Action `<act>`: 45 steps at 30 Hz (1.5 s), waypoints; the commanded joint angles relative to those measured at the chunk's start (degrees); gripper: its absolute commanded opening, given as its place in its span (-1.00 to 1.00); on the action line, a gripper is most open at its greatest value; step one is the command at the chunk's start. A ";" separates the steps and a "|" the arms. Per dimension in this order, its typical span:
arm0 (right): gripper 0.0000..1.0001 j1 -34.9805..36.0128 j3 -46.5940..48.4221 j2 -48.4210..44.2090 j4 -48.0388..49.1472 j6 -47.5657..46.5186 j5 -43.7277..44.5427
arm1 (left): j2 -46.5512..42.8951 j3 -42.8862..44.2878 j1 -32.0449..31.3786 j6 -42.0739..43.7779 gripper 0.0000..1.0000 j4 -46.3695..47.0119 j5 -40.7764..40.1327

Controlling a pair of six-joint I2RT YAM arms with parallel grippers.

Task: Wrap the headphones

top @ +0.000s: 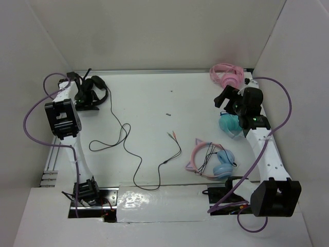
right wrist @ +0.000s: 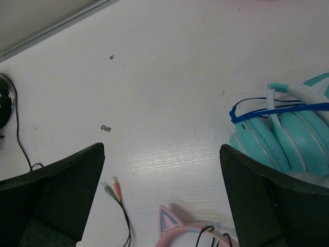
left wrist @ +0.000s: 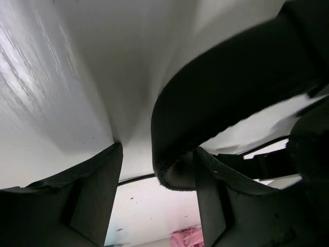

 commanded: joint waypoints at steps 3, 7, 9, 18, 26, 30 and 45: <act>0.99 -0.40 2.71 -1.35 1.18 -0.47 0.54 | 3.21 2.92 0.65 -0.09 0.15 -2.89 -1.27; 0.99 -0.31 2.72 -1.52 1.00 -0.65 -0.95 | 2.07 2.48 0.65 4.38 -0.90 -0.61 0.48; 0.99 -0.31 2.19 -2.48 1.09 -0.73 -1.30 | 0.93 2.31 0.56 5.79 -1.00 -0.17 1.01; 0.99 7.23 -4.92 -9.34 8.82 -4.85 -7.99 | -19.60 -2.88 -7.50 31.86 -1.00 9.32 2.34; 0.99 28.58 -13.52 -13.12 18.21 -8.63 -3.16 | -42.54 -5.51 -24.28 45.69 -1.00 15.12 1.80; 0.99 38.60 -20.98 -13.56 31.18 -12.15 4.13 | -50.22 -4.64 -30.46 45.27 -1.00 15.57 1.36; 0.99 53.30 -33.33 -6.38 68.83 -18.13 15.65 | -65.43 -6.05 -42.59 38.06 -1.00 14.42 -5.40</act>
